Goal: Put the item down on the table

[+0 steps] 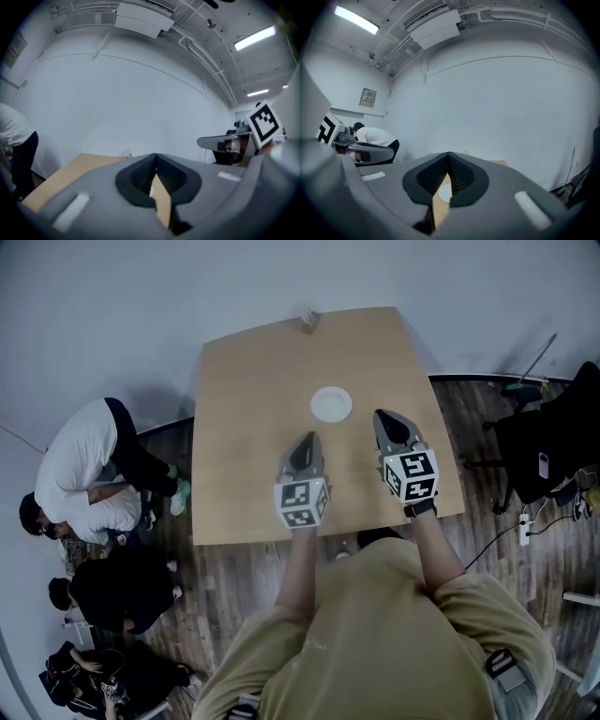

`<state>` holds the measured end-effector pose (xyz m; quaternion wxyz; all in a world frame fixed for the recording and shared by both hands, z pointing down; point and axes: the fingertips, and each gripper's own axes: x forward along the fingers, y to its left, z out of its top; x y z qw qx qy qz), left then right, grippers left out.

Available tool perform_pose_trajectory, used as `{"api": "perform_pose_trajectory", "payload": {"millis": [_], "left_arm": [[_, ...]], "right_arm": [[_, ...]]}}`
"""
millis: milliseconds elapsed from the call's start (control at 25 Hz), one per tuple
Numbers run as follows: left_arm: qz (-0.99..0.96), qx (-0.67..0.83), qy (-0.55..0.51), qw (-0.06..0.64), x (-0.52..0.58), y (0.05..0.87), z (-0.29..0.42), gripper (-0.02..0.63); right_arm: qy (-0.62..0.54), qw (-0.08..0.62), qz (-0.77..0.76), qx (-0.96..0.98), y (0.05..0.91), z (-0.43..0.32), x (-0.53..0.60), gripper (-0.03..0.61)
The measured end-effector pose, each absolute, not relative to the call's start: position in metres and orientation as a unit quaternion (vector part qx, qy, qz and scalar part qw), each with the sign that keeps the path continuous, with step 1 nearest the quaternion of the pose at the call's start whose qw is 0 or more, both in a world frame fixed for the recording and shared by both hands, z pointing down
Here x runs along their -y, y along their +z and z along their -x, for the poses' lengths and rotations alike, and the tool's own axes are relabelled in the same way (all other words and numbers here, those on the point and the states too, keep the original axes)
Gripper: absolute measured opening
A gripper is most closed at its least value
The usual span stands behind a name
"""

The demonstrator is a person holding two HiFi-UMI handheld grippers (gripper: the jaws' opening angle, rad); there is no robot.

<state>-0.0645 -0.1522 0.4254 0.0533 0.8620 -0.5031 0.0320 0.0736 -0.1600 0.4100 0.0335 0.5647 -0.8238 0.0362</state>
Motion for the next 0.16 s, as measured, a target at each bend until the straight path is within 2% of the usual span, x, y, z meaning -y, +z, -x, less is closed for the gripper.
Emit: {"api": "perform_pose_trajectory", "payload": {"millis": [160], "left_arm": [[-0.863,0.501,0.024,0.054,0.1528,0.4201,0.0629,0.003]], "right_arm": [[0.034,0.048,-0.539,0.840,0.4068,-0.0716,0.1627,0.005]]}}
